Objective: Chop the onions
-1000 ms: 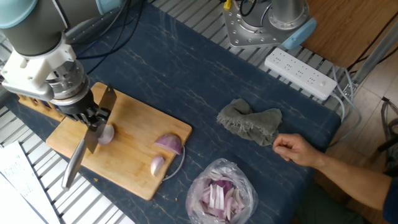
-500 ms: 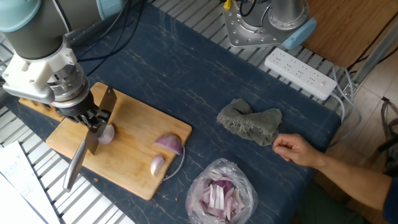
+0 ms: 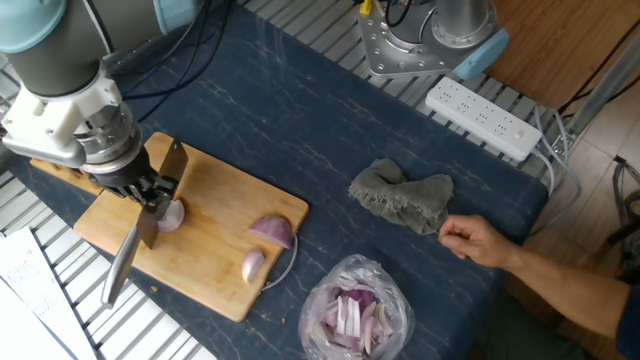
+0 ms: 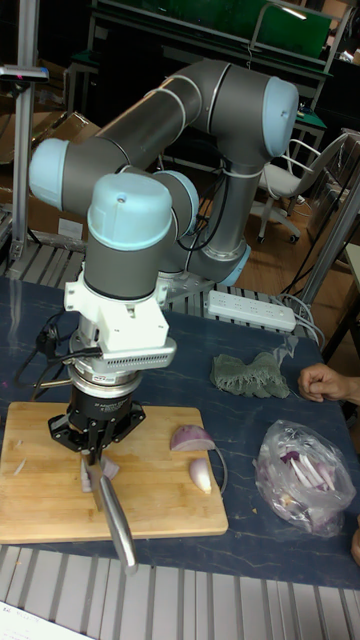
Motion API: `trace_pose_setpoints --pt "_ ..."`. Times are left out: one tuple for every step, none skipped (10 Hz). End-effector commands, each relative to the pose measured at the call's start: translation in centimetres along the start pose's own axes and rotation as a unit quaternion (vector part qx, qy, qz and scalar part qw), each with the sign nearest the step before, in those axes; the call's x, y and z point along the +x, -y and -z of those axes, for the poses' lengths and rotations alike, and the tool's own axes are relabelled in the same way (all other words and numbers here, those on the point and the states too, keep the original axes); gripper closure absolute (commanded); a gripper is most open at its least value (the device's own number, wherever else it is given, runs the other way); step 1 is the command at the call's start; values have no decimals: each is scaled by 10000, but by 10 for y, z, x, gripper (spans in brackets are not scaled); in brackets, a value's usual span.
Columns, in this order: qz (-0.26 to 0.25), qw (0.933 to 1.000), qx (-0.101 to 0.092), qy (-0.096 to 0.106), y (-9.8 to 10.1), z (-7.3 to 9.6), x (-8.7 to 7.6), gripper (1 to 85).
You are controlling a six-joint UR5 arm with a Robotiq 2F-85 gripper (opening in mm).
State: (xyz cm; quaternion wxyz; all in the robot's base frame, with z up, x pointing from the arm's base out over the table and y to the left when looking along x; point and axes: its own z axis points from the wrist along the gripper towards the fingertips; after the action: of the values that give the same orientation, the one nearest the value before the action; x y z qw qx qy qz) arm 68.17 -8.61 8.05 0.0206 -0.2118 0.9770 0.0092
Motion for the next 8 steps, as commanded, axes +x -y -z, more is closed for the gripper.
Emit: trace_pose_setpoints --pt "-71 9999 -90 -20 -5 26 -2 847" --pt "-104 9998 -151 -26 -8 29 -5 847" --pt "-102 9999 -104 -89 -8 34 -3 847" --pt "-71 9999 -89 -113 -7 39 -2 847" --pt "-64 9998 -131 -111 -9 41 -2 847" --pt "-95 9998 -144 -105 -11 41 -2 847" --pt "-226 9995 -174 -101 -13 41 -3 847" --pt "-470 9987 -128 -137 -13 41 -4 847"
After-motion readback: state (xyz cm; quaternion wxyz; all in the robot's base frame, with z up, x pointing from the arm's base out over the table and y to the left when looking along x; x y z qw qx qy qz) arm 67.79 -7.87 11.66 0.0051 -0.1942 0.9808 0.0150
